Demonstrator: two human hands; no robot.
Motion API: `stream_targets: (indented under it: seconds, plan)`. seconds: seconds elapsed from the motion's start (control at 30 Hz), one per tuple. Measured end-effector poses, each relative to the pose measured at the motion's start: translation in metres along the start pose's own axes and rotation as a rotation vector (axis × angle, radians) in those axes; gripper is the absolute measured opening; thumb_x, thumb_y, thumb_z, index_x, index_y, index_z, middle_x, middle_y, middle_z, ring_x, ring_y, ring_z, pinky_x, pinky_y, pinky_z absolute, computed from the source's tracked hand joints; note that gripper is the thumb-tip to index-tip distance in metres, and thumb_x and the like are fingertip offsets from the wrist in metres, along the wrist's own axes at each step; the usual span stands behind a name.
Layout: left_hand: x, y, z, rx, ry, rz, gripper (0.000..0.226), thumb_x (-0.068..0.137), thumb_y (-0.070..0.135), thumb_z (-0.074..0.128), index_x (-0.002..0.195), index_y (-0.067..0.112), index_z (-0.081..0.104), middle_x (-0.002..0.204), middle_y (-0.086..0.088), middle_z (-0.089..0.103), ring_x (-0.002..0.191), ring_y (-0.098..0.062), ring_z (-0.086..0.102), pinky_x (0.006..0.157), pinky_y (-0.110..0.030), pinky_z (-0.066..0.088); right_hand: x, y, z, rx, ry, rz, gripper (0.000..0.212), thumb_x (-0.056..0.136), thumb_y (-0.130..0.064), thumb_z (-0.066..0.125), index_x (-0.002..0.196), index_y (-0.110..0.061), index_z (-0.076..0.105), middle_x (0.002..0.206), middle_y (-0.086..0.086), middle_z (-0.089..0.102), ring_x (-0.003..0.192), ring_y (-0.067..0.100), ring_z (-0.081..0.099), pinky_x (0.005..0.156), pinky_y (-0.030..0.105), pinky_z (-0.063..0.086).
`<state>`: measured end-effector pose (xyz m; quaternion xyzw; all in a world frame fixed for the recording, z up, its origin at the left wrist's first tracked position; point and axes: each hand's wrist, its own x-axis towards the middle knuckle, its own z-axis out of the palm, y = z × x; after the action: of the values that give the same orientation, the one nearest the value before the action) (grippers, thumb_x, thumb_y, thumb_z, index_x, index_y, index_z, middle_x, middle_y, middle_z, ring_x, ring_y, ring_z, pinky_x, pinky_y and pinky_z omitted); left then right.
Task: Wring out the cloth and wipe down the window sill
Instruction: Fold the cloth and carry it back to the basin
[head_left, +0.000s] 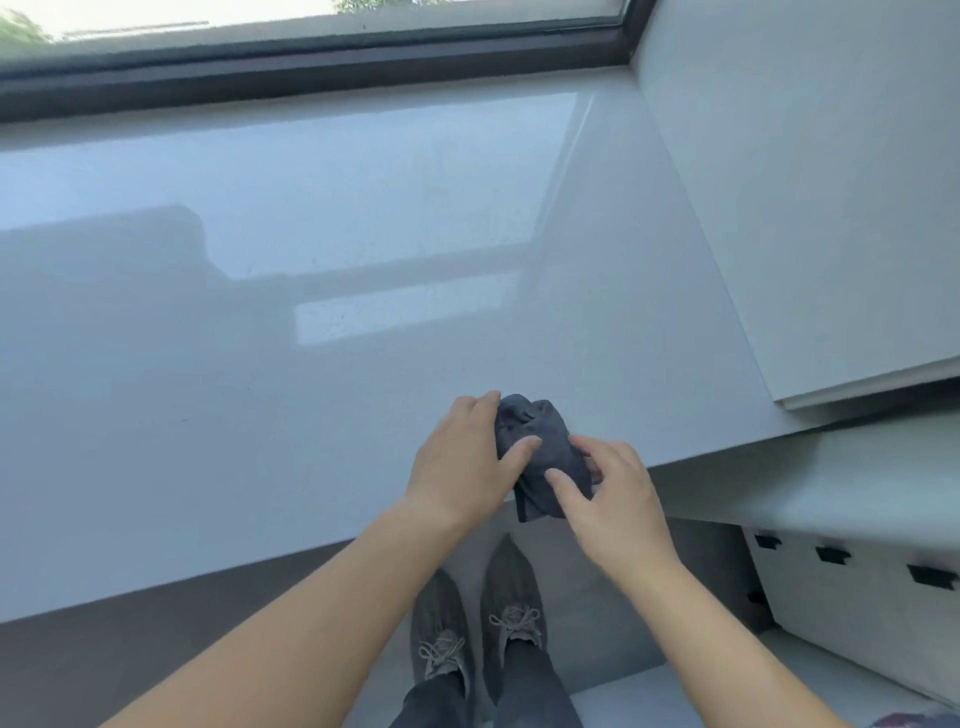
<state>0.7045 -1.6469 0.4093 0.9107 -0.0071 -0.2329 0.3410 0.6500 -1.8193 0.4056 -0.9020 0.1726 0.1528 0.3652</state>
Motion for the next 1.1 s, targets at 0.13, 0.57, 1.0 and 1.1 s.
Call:
stream_targets:
  seconds: [0.13, 0.57, 1.0, 1.1]
  plan:
    - [0.005, 0.008, -0.002, -0.118, -0.041, -0.156, 0.025, 0.084, 0.037, 0.067, 0.098, 0.018, 0.058, 0.097, -0.003, 0.059, 0.082, -0.020, 0.059, 0.069, -0.033, 0.047, 0.002, -0.013, 0.003, 0.197, -0.051, 0.135, 0.035, 0.078, -0.032, 0.077, 0.107, -0.040, 0.059, 0.100, -0.016, 0.066, 0.087, -0.001, 0.064, 0.075, 0.024, 0.054]
    - [-0.126, -0.032, -0.102, -1.155, 0.180, -0.297, 0.058, 0.070, 0.038, 0.083, 0.112, 0.009, 0.054, 0.111, -0.009, 0.072, 0.110, -0.021, 0.067, 0.092, -0.032, 0.054, -0.032, -0.144, -0.029, 0.520, -0.588, -0.085, 0.035, 0.074, -0.023, 0.075, 0.107, -0.033, 0.069, 0.102, 0.005, 0.074, 0.088, 0.019, 0.074, 0.069, 0.024, 0.056]
    - [-0.342, -0.183, -0.222, -1.592, 0.873, -0.357, 0.043, 0.077, 0.003, 0.077, 0.118, 0.006, 0.065, 0.117, -0.023, 0.069, 0.108, -0.034, 0.067, 0.096, -0.045, 0.053, -0.164, -0.381, 0.143, -0.019, -1.115, -0.325, 0.045, 0.071, -0.041, 0.078, 0.112, -0.026, 0.067, 0.097, 0.000, 0.077, 0.090, 0.018, 0.074, 0.090, 0.042, 0.058]
    - [-0.402, -0.243, -0.250, -1.619, 1.036, -0.388, 0.040, 0.079, 0.001, 0.072, 0.118, 0.008, 0.065, 0.115, -0.020, 0.071, 0.105, -0.030, 0.068, 0.094, -0.043, 0.054, -0.223, -0.432, 0.215, -0.020, -1.193, -0.340, 0.034, 0.070, -0.037, 0.078, 0.097, -0.015, 0.073, 0.097, 0.014, 0.075, 0.094, 0.036, 0.071, 0.090, 0.051, 0.054]
